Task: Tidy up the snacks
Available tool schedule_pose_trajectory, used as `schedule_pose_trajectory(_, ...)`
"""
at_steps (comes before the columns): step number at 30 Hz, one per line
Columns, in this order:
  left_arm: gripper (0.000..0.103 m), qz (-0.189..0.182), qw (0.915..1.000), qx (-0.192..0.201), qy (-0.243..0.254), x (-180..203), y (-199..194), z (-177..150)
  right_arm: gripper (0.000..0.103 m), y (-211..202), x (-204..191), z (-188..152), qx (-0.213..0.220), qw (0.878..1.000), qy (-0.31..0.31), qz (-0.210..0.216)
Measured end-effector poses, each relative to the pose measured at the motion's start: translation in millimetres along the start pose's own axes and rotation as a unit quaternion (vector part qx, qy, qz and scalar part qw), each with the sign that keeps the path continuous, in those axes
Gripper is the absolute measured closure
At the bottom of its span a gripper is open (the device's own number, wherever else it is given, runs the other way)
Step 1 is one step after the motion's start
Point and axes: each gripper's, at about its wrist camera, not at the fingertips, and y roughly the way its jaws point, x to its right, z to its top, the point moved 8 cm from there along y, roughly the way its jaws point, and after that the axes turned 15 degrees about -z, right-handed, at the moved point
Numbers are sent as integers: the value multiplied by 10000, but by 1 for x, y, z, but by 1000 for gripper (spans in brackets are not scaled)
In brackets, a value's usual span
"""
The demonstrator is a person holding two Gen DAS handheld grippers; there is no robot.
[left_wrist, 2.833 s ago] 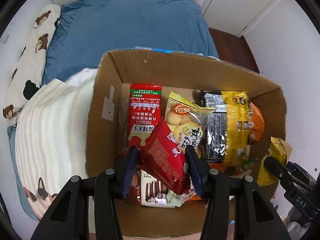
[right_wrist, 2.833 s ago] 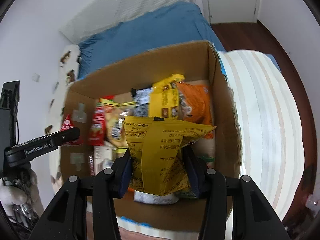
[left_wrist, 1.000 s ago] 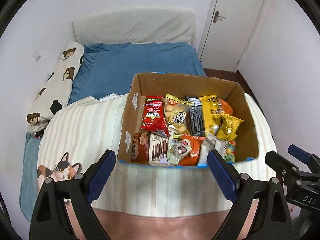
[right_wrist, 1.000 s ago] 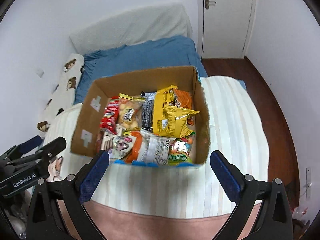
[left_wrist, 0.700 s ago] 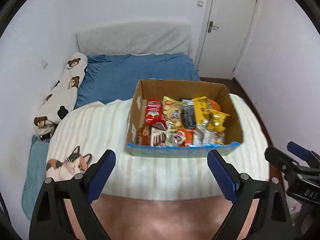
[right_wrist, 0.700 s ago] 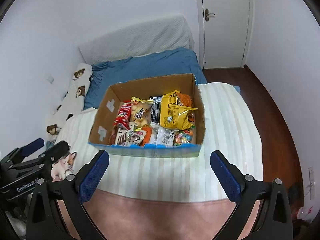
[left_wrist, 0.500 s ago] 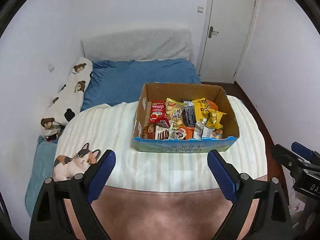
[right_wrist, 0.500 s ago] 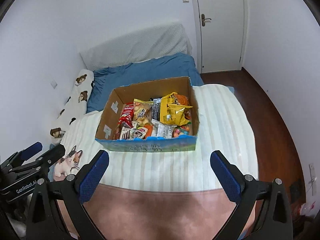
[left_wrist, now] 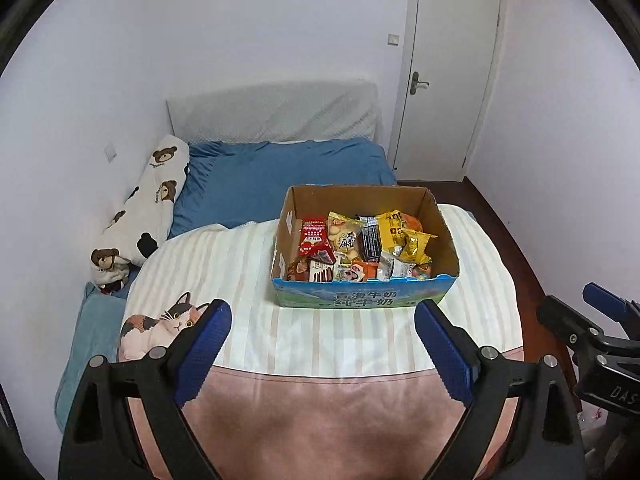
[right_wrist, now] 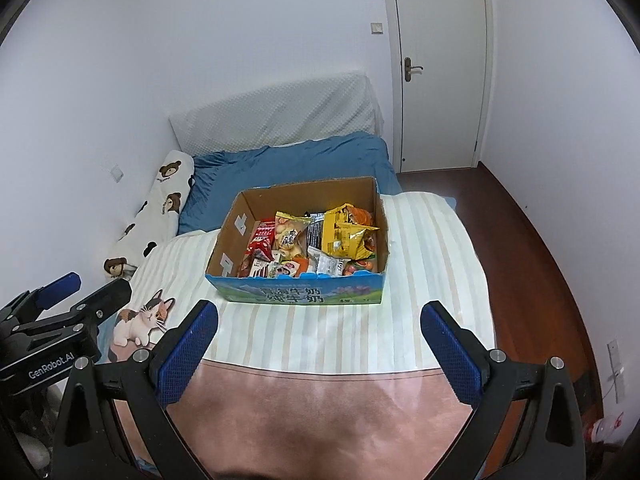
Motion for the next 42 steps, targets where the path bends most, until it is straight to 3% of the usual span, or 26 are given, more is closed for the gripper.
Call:
schedule_pose_trajectory(9,9,-47,10000,-5,8,5,3,1,0,1,3,7,115,9999,-43,-90)
schedule_pose_trajectory(12,0,-92,10000,-18,-18,4,11,3,0,7,3,8,135,9996,-110,-226)
schedule_pose_trajectory(14,0,-60,10000,-8,-22,2,17,5,0,12,3,10,166,9994,-129,-268)
schedule_pose_trajectory(28,0,230,9992,-272,-152,-23,79,24,0,91,0,23,-278,9982,-158,-499)
schedule_pose_trajectory(42,0,244,9932,-1096,-306,-41,152,23,0,151,-4,45,-611,9960,-233,-613)
